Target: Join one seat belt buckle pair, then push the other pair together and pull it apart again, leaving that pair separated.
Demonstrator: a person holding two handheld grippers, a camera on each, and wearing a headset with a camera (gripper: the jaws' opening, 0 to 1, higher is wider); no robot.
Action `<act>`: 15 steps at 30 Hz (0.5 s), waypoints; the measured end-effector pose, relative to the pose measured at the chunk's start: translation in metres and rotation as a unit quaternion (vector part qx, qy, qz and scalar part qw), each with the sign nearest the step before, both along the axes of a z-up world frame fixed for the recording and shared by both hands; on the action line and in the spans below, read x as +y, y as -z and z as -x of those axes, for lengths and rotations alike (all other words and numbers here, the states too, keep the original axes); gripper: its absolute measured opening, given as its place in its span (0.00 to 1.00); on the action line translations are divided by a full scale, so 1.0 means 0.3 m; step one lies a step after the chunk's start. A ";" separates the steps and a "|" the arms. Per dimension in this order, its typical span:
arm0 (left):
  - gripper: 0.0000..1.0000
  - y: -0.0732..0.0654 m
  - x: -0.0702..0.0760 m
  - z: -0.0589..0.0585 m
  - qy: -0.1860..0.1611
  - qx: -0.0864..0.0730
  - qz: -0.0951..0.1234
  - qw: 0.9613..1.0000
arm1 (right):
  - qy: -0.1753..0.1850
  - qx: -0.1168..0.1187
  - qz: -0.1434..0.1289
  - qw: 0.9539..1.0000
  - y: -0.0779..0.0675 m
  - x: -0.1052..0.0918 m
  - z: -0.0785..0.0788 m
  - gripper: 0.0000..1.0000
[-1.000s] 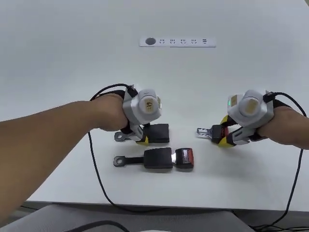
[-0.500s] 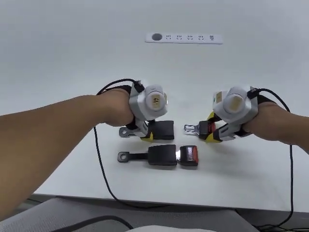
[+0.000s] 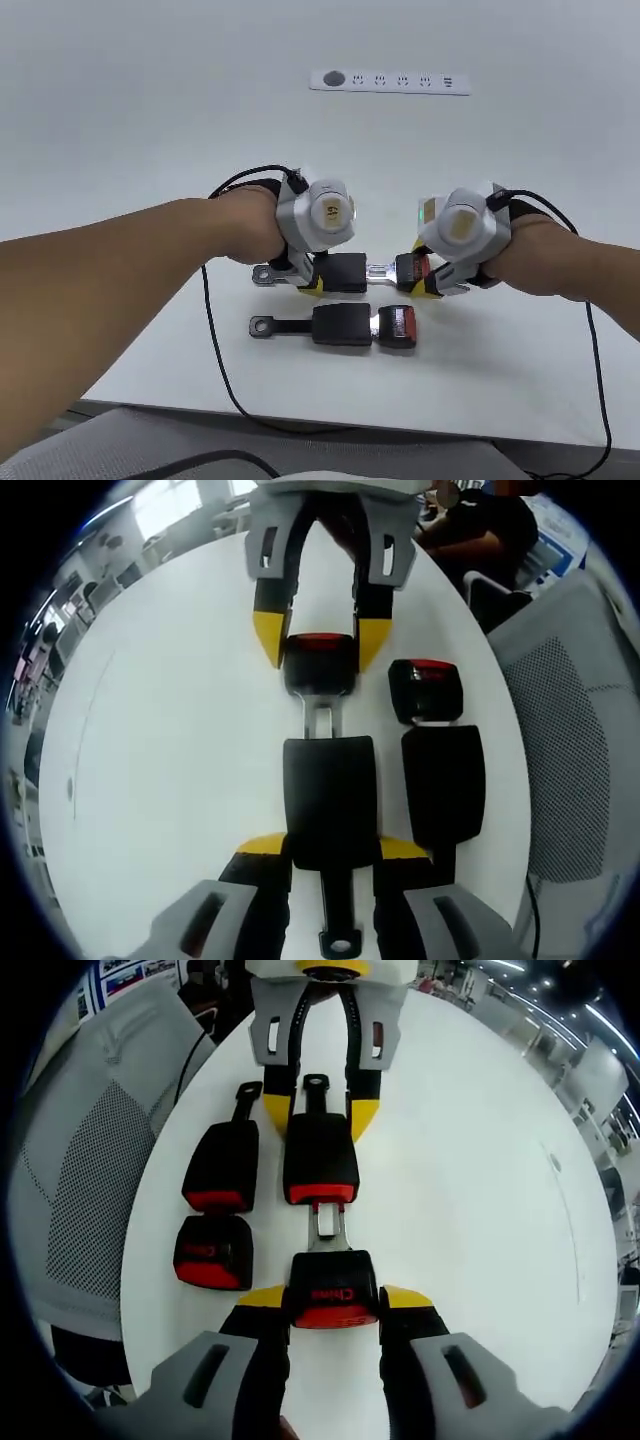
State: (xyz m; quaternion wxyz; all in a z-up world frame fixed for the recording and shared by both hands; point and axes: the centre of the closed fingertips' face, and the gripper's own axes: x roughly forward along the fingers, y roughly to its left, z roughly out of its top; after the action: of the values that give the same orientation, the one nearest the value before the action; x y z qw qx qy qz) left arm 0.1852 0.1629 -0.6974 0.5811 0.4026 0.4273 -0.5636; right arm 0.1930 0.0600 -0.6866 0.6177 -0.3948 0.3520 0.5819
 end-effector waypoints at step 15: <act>0.32 -0.004 -0.002 0.002 0.009 -0.002 0.004 1.000 | -0.005 0.018 -0.014 1.000 0.026 0.039 0.000 0.33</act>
State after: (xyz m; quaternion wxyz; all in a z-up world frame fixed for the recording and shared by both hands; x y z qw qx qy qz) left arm 0.1846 0.1624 -0.6964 0.5781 0.4051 0.4203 -0.5701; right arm 0.1931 0.0718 -0.6946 0.6134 -0.3774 0.3529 0.5973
